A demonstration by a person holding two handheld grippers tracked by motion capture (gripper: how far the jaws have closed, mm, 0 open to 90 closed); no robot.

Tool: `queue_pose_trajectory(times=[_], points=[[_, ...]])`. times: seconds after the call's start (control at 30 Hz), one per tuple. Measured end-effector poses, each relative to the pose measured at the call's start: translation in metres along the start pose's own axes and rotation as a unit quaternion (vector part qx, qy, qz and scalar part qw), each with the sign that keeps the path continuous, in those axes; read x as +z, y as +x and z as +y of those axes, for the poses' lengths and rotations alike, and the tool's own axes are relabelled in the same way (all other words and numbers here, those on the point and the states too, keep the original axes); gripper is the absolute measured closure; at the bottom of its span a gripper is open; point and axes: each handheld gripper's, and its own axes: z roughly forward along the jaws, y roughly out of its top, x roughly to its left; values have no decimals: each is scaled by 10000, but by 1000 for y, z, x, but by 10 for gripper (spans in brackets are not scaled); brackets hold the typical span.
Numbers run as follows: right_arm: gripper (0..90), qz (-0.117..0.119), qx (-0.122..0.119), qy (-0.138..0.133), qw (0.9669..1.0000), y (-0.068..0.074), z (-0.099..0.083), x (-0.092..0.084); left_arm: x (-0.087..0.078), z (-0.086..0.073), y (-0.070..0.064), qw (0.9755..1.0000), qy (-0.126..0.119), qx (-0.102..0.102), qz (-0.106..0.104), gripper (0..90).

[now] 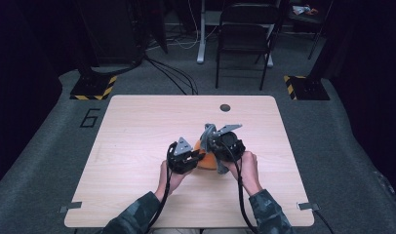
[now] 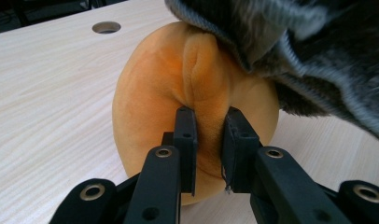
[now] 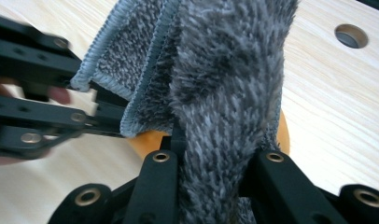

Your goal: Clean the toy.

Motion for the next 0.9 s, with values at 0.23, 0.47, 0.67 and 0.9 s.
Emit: queue_pose_trajectory(times=[0.23,0.47,0.67,0.9], points=[[766,-332,-227,288,9988,-2,-5,9,3,-2,3,10000,27,76,17,768],[768,-434,-154,565,9973,-17,-15,17,4,-4,8,10000,16,40,47,762],[767,-377,208,774,9961,-30,-24,25,4,-4,8,10000,-6,20,55,759],[768,-397,562,1117,9914,-53,-44,42,5,-5,9,10000,-10,18,58,759]])
